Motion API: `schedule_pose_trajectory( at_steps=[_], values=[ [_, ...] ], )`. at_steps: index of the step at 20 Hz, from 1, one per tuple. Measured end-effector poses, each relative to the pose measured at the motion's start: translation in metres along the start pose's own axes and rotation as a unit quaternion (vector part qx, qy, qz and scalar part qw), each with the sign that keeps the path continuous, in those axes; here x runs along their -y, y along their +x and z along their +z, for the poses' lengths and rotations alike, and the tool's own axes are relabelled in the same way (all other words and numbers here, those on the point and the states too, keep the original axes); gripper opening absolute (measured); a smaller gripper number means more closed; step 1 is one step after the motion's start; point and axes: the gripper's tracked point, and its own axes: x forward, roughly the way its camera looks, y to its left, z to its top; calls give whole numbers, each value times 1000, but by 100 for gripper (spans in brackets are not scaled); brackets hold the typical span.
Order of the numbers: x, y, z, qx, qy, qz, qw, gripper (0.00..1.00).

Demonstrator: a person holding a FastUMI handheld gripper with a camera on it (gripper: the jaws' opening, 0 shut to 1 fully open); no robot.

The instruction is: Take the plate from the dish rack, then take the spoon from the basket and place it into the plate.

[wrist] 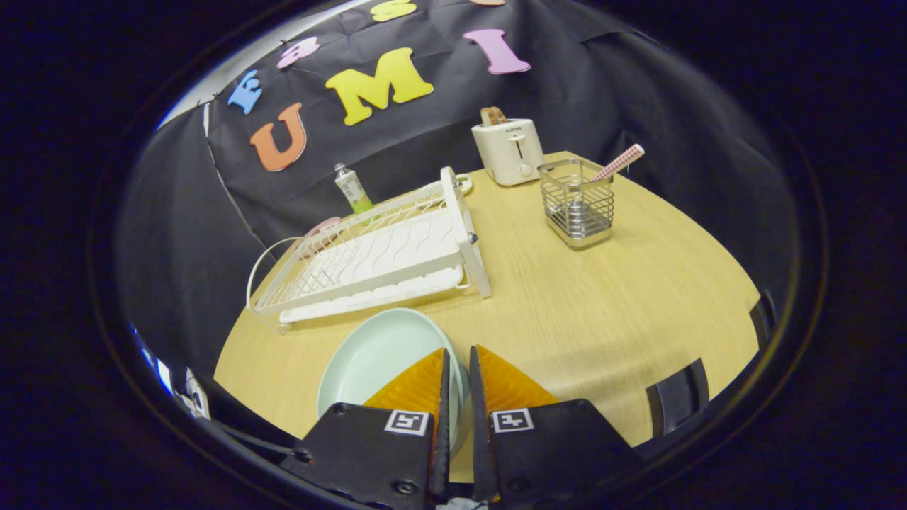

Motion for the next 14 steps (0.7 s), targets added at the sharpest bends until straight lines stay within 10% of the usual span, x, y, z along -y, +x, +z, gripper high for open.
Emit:
schedule_pose_trajectory(
  at_steps=[5, 10, 14],
  values=[
    [17, -9, 27, 85, -24, 21, 996, 26],
    [45, -31, 64, 200, -105, -19, 974, 93],
    [74, -37, 85, 231, -123, -53, 964, 100]
  ],
)
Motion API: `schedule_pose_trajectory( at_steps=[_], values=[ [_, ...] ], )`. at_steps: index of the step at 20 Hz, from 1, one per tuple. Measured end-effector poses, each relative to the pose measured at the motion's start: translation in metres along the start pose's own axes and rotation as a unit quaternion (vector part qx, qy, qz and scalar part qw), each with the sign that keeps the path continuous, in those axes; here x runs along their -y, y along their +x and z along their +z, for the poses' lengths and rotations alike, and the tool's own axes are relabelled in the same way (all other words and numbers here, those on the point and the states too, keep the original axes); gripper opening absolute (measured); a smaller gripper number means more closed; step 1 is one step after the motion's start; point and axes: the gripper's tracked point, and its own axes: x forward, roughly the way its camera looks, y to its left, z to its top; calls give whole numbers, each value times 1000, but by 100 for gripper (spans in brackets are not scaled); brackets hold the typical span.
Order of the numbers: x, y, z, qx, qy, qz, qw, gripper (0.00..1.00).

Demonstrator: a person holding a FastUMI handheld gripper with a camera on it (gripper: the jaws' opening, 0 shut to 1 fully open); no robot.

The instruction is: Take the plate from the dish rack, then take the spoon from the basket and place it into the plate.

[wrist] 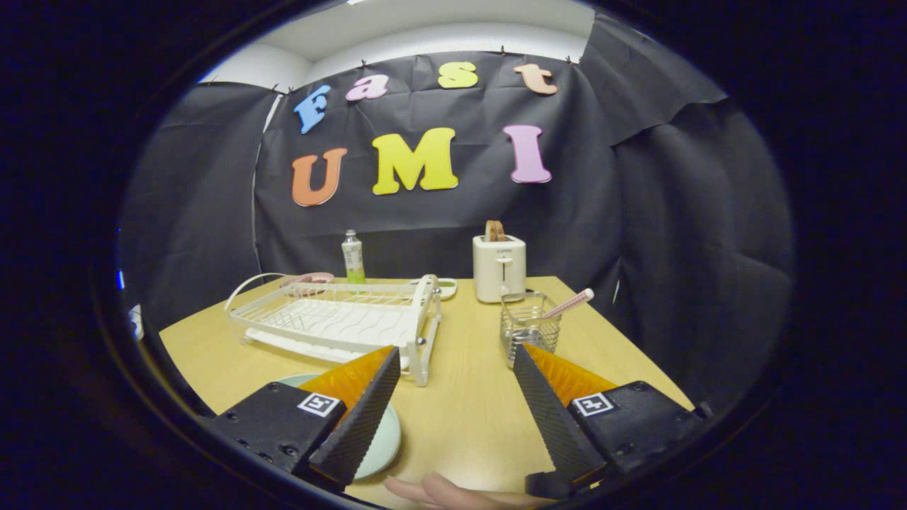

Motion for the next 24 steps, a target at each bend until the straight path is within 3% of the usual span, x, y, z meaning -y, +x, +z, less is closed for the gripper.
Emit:
schedule_pose_trajectory(
  at_steps=[3, 8, 13, 15, 17, 19, 23, 24],
  values=[
    [27, 11, -4, -13, 29, -4, 999, 100],
    [96, 42, 2, -13, 30, -69, 997, 100],
    [99, 76, 23, 40, 84, -6, 996, 98],
    [111, 88, 40, 72, 86, -11, 994, 97],
    [105, 107, 40, 61, 79, -2, 995, 93],
    [109, 127, 31, 21, 76, -4, 997, 81],
    [100, 144, 30, -1, 108, 30, 994, 30],
    [102, 141, 36, 13, 113, 31, 993, 25]
  ],
)
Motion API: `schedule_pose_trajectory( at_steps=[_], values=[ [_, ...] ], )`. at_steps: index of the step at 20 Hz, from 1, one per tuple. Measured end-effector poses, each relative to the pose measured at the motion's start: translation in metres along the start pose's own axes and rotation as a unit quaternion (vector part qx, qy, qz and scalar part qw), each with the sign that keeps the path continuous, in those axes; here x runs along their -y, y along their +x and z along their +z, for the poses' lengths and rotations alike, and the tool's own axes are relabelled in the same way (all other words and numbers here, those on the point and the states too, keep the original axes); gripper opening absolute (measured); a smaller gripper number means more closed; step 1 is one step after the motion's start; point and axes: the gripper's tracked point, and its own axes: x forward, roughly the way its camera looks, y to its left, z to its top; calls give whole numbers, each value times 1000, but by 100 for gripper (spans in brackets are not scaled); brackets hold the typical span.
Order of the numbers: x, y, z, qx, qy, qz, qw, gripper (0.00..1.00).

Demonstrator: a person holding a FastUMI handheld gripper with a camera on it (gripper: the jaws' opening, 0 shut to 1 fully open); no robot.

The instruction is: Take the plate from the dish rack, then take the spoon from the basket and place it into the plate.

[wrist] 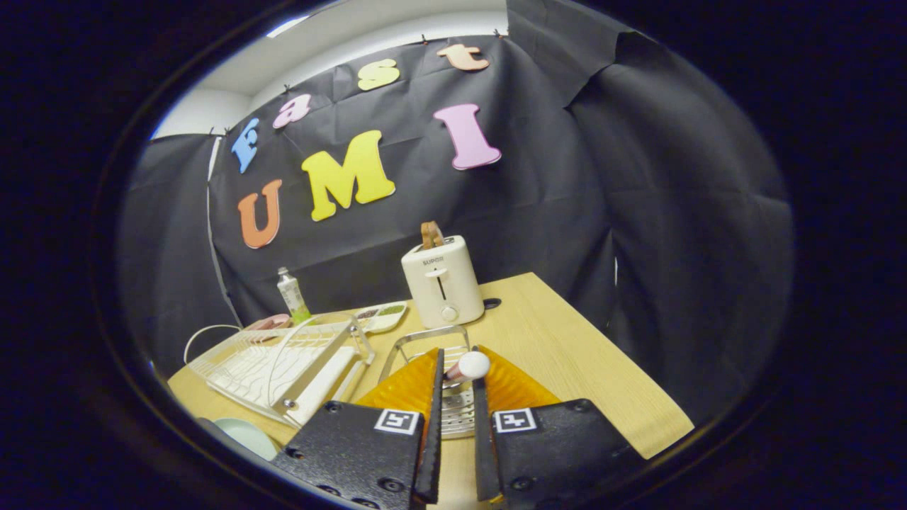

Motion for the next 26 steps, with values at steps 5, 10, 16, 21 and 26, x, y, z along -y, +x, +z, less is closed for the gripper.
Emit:
schedule_pose_trajectory(
  at_steps=[5, 10, 16, 21, 26],
  values=[
    [-5, -22, 29, 51, -25, -25, 998, 17],
    [-25, -58, 75, 107, -38, -32, 993, 17],
    [-60, -109, 116, 152, -46, -34, 987, 17],
    [-98, -155, 134, 164, -38, -21, 986, 17],
    [-150, -194, 131, 154, -53, 6, 987, 17]
  ],
)
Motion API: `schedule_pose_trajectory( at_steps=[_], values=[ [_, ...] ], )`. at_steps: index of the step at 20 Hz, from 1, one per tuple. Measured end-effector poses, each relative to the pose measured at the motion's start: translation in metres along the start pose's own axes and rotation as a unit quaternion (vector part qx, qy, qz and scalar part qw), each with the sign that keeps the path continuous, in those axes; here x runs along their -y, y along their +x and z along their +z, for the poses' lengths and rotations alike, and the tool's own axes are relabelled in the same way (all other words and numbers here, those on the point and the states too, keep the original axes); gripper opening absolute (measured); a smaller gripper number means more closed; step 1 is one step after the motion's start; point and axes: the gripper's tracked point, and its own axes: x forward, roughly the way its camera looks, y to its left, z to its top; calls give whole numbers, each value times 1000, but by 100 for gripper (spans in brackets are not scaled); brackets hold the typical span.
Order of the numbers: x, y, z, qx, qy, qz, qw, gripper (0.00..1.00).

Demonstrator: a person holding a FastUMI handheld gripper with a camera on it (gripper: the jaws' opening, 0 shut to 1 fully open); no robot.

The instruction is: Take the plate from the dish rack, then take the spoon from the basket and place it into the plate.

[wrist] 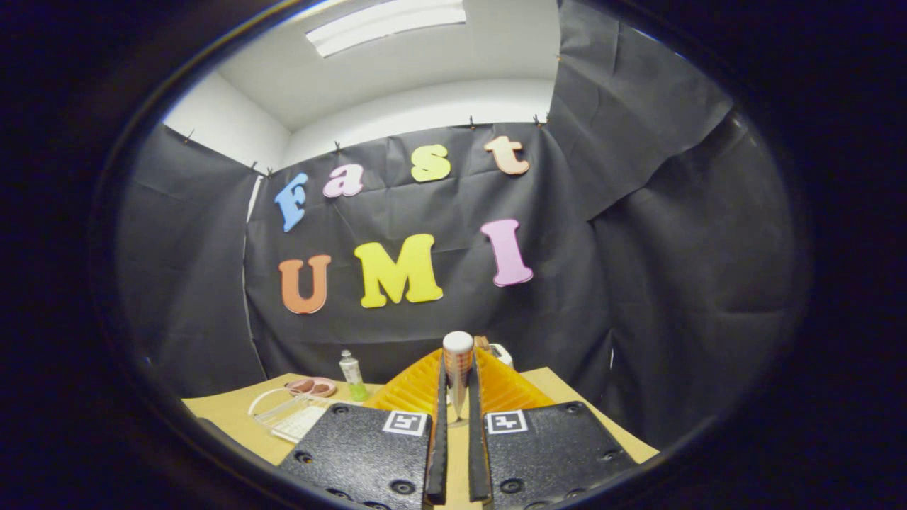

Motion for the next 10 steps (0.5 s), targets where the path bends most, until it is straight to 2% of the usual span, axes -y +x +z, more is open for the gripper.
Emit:
schedule_pose_trajectory(
  at_steps=[4, 7, 10],
  values=[
    [-39, -33, -7, -14, -25, 13, 1000, 17],
    [-75, -50, -15, -19, -20, 24, 999, 17],
    [-111, -61, -45, -42, -19, 42, 998, 17]
  ],
)
